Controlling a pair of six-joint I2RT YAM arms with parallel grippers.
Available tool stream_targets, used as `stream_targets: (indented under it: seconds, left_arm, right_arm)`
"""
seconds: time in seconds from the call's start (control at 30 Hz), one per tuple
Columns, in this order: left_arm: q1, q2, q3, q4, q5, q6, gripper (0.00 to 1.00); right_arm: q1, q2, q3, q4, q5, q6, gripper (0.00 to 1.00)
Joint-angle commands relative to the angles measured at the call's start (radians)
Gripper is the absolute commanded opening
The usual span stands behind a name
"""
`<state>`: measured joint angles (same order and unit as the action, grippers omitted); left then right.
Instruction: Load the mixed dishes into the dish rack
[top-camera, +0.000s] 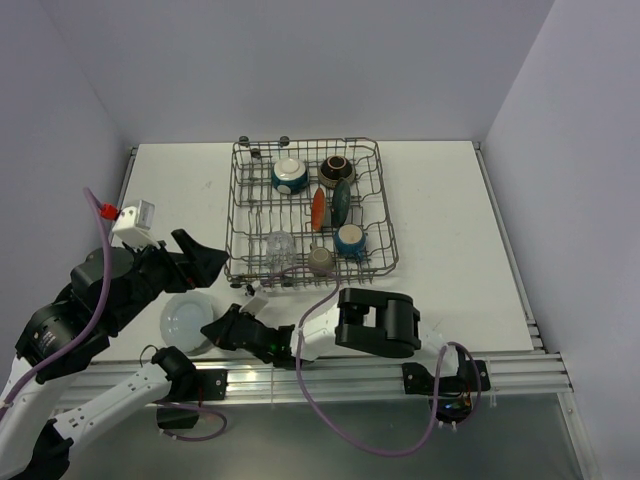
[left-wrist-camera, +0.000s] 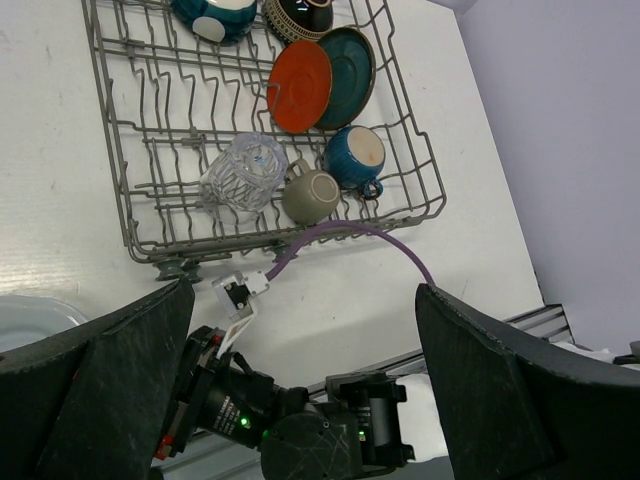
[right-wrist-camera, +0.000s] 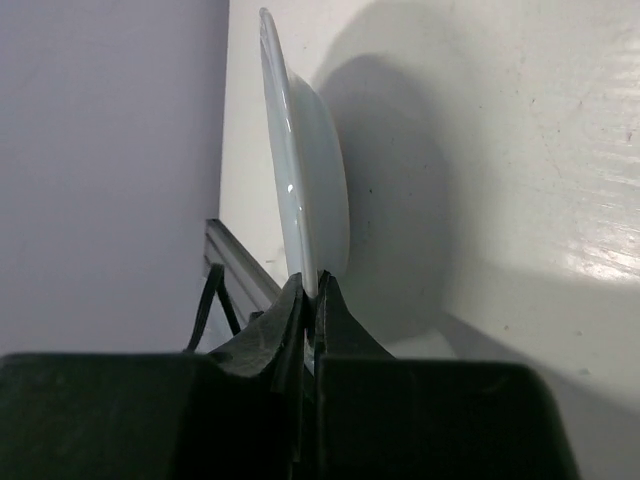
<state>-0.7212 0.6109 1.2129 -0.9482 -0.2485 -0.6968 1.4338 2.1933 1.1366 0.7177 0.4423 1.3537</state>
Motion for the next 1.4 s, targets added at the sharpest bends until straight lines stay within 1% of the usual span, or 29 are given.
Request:
stream_targets:
  seconds: [0.0,0.17,0.27,0.43,0.53,0.73,0.77,0.97,1.1,1.23,1.3,1.33,1.37]
  left_arm:
    - [0.005,-0.01,0.01,0.02,-0.005,-0.013,0.99]
    - [0.003,-0.033,0.03,0.055,-0.031,-0.027,0.99]
    - [0.005,-0.03,0.088,0.077,-0.055,-0.018,0.99]
    - [0.005,0.021,0.123,0.097,-0.129,0.029,0.99]
    - [0.003,0.068,0.137,0.123,-0.162,0.077,0.99]
    - [0.005,0.191,0.252,0.108,-0.241,0.138,0.99]
    - [0.005,0.202,0.282,0.101,-0.256,0.141,0.99]
    - [0.005,0.225,0.341,0.117,-0.293,0.145,0.99]
    - [0.005,0.217,0.336,0.14,-0.308,0.143,0.99]
    - [0.005,0.199,0.31,0.163,-0.291,0.138,0.99]
    - [0.003,0.194,0.306,0.164,-0.285,0.137,0.99]
    - [0.003,0.193,0.297,0.163,-0.282,0.134,0.99]
    - [0.005,0.188,0.292,0.164,-0.281,0.131,0.99]
  right_arm:
    - [0.031,-0.107,-0.015,-0.069,0.079,-0.163,0.0]
    - [0.071,-0.174,-0.001,-0.106,0.137,-0.299,0.0]
    - [0.085,-0.219,0.015,-0.109,0.157,-0.394,0.0]
    - [0.086,-0.273,0.054,-0.067,0.121,-0.543,0.0]
    - [0.082,-0.297,0.078,-0.078,0.127,-0.59,0.0]
    - [0.036,-0.371,0.086,-0.078,0.105,-0.668,0.0]
    - [0.028,-0.391,0.089,-0.084,0.098,-0.689,0.0]
    - [-0.058,-0.513,0.077,-0.116,0.095,-0.746,0.0]
    - [-0.11,-0.595,0.075,-0.167,0.143,-0.772,0.0]
    - [-0.18,-0.655,0.101,-0.262,0.272,-0.777,0.0]
    - [-0.202,-0.665,0.12,-0.326,0.323,-0.775,0.0]
    - [-0.213,-0.67,0.127,-0.354,0.379,-0.769,0.0]
    - [-0.236,-0.675,0.144,-0.407,0.403,-0.766,0.0]
